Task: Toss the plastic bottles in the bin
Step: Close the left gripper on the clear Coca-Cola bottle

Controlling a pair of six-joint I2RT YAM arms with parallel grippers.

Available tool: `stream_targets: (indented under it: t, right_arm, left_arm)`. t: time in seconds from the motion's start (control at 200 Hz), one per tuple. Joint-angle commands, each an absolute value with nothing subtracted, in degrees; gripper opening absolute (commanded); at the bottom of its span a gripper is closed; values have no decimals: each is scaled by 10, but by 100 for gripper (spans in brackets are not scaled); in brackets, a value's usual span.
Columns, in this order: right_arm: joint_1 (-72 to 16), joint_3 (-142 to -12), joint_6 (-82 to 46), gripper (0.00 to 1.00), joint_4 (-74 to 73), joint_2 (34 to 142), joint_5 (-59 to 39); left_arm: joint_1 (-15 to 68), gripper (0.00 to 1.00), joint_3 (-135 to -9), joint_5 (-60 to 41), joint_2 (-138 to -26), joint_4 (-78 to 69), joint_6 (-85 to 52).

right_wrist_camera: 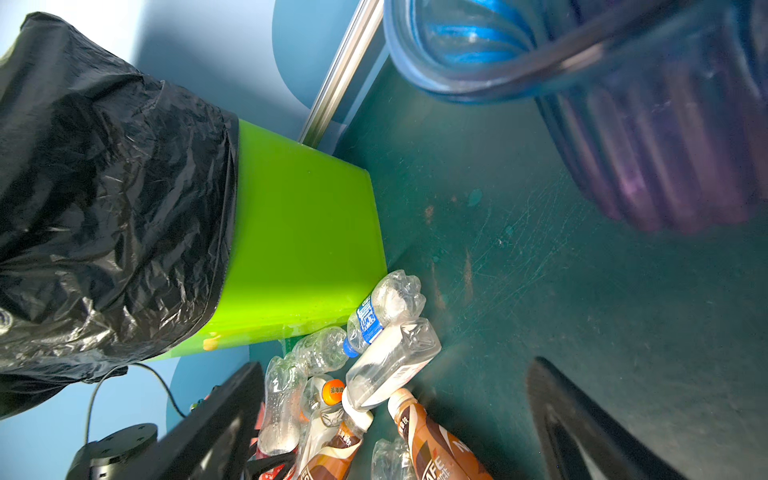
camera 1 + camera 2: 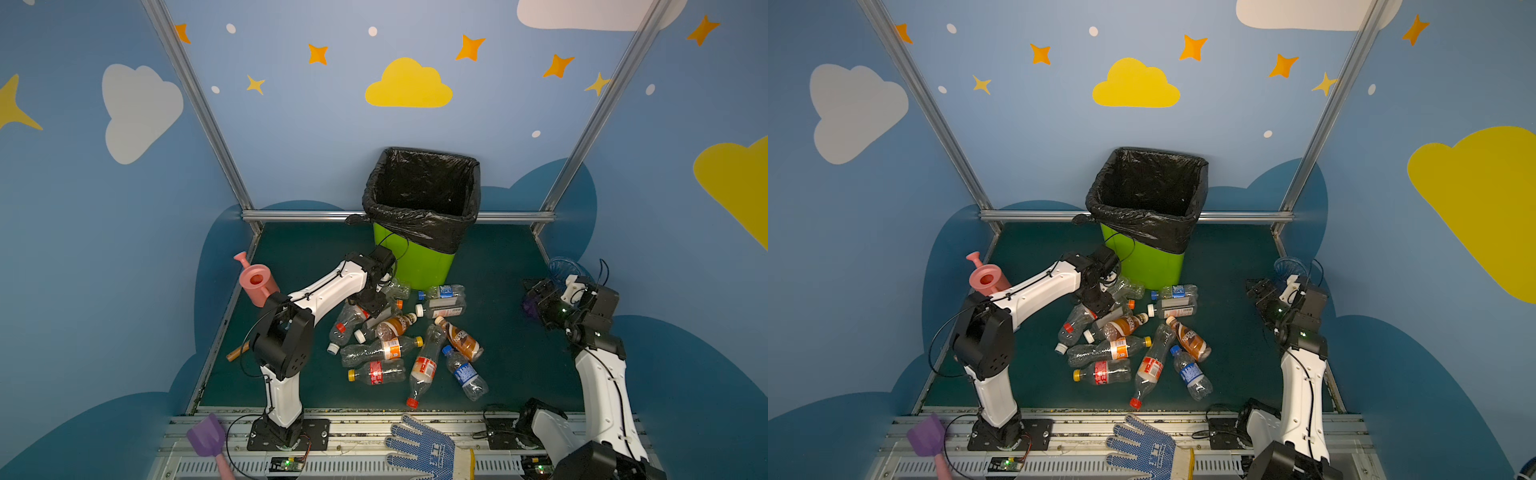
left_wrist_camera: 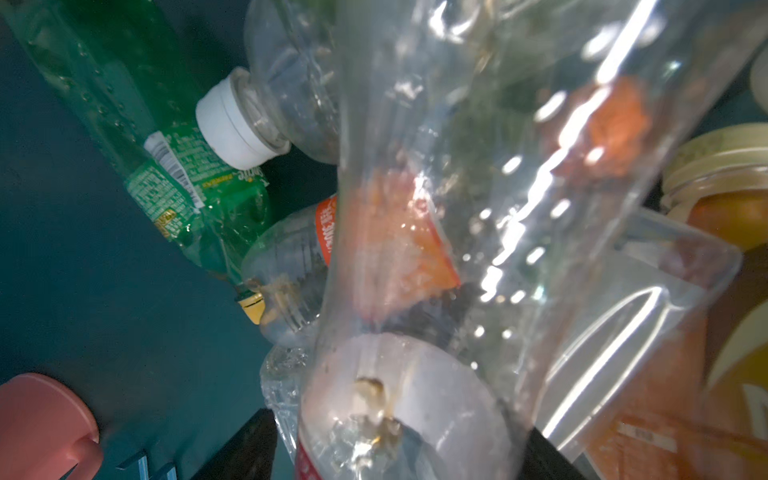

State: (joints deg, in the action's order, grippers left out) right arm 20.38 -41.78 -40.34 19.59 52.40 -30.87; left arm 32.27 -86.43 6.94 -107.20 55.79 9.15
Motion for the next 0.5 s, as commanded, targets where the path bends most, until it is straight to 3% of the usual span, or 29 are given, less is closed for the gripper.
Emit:
stream_targets:
  t: [0.0, 0.185, 0.496]
  right_arm:
    - [211, -412, -411, 97, 185, 518, -324]
    - [217, -409, -415, 97, 181, 518, -331]
    - [225, -410, -422, 97, 178, 519, -340]
  left_arm:
    - [324, 79, -880, 66, -1078, 574, 95]
    - [325, 63, -884, 61, -1080, 573, 92]
    - [326, 54, -873, 36, -1042, 558, 74]
